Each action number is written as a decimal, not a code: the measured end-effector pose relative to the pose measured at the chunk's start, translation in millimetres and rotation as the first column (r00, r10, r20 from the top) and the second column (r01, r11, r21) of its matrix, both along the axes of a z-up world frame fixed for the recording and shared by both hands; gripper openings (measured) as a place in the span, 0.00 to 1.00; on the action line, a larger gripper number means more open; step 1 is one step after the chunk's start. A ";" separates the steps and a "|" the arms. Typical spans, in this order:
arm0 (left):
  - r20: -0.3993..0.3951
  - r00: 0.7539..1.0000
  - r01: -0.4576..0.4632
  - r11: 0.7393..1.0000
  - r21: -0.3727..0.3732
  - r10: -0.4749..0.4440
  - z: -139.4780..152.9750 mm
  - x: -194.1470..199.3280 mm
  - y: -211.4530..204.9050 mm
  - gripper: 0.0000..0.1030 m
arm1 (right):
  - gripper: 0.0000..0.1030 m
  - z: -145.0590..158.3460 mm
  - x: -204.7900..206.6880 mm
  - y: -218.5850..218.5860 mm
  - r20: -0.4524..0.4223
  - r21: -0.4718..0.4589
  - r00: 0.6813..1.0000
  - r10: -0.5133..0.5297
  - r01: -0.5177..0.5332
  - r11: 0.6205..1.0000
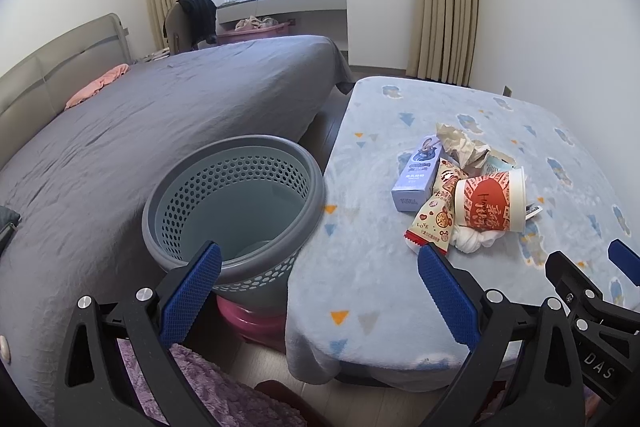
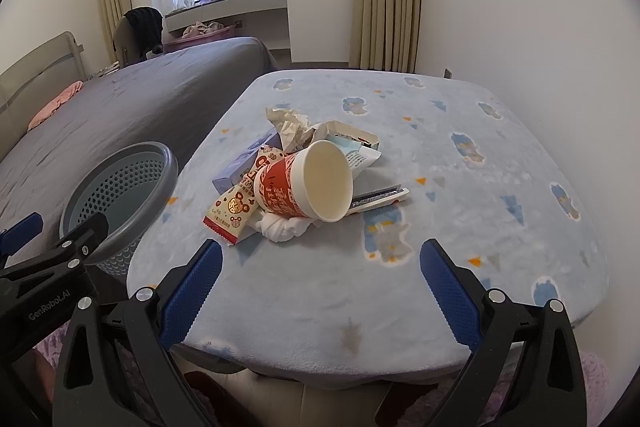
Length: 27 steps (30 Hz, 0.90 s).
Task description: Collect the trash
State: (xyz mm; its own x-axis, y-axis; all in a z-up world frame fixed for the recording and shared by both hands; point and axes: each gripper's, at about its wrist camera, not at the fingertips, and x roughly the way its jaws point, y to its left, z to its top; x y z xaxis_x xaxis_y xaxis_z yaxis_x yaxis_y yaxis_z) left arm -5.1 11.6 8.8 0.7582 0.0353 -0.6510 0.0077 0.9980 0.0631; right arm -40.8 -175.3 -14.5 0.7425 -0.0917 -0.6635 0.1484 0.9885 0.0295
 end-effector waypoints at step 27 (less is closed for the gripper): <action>-0.018 1.000 0.004 1.000 0.011 -0.004 -8.3 8.4 -5.6 0.94 | 0.92 -9.0 12.4 -4.6 -0.025 0.020 1.000 0.006 -0.006 1.000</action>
